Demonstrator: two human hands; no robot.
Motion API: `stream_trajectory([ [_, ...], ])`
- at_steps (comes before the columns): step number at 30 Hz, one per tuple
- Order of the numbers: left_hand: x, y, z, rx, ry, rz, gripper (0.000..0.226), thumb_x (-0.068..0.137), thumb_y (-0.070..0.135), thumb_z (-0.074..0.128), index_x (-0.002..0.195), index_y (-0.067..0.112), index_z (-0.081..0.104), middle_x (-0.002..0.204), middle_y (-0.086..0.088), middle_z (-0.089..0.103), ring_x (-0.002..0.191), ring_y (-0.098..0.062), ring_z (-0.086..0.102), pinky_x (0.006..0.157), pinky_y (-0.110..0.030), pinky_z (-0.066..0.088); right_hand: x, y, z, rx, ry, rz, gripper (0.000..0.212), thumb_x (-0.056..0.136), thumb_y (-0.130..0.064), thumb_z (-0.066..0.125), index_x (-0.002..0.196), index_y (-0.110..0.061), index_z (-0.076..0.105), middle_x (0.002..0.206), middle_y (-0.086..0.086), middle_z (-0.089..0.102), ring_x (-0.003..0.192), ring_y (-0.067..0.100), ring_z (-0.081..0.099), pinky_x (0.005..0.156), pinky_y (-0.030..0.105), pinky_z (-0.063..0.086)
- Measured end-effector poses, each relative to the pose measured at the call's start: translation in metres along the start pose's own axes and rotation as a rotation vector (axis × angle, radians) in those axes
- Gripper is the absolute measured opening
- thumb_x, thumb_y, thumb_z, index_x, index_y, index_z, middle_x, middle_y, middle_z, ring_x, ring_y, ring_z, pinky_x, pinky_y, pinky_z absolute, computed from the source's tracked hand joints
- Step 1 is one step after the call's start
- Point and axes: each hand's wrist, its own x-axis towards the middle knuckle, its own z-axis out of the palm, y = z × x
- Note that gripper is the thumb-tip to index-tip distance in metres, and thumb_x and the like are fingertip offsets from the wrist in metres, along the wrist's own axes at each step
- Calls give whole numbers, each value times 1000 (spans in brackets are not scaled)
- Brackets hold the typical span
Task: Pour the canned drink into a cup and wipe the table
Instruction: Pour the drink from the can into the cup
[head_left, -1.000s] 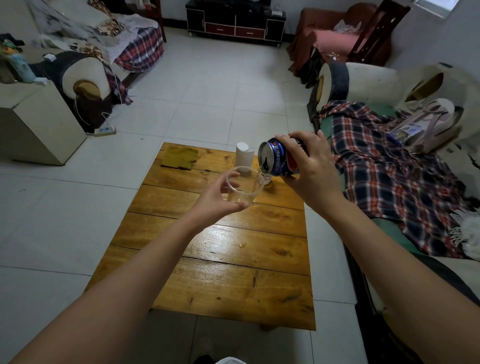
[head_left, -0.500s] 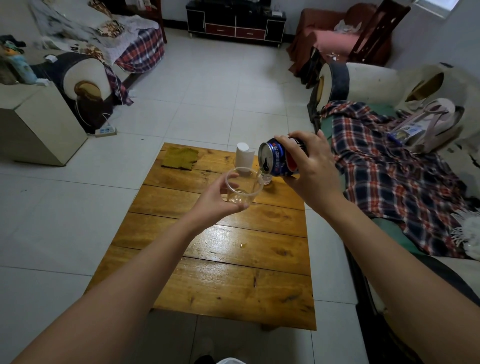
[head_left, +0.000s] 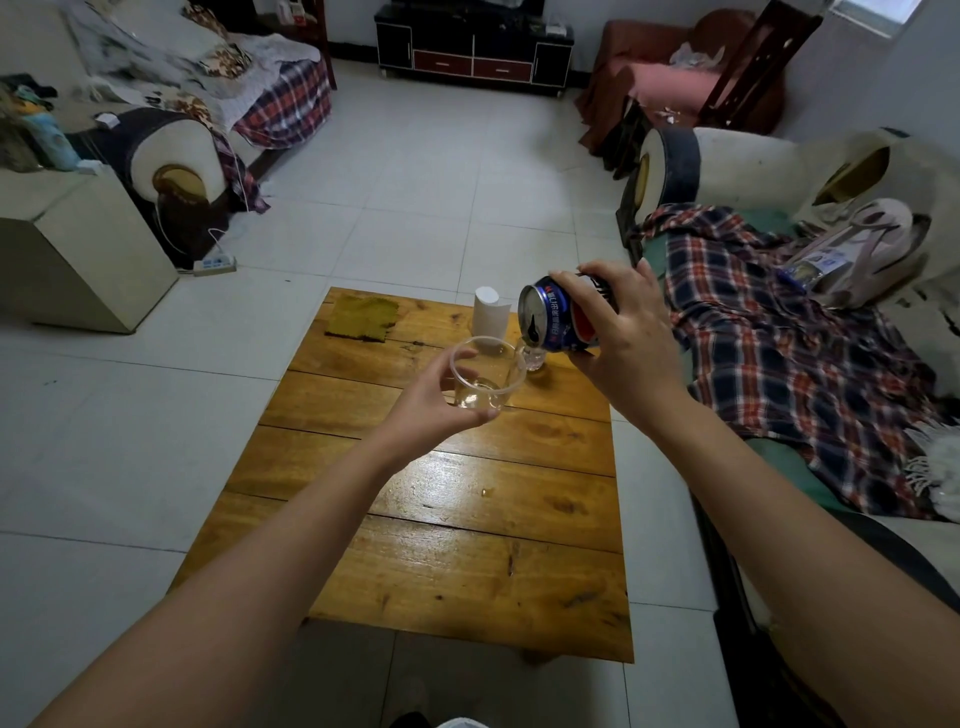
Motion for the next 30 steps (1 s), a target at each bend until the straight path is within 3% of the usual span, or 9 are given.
stream_trajectory([
  [8, -2, -2, 0, 5, 3, -16, 67, 66, 15, 80, 122, 28, 45, 109, 8, 57, 105, -10, 54, 89, -31, 48, -1, 0, 1, -12, 1, -5, 77, 64, -12, 79, 129, -22, 39, 120, 15, 51, 114, 25, 39, 110, 44, 18],
  [30, -6, -4, 0, 9, 12, -31, 65, 66, 14, 80, 118, 30, 46, 109, 11, 57, 108, -13, 53, 92, -36, 48, -2, -1, 1, -22, 5, -23, 76, 65, -13, 78, 130, -23, 39, 121, 12, 47, 115, 24, 38, 111, 44, 16],
])
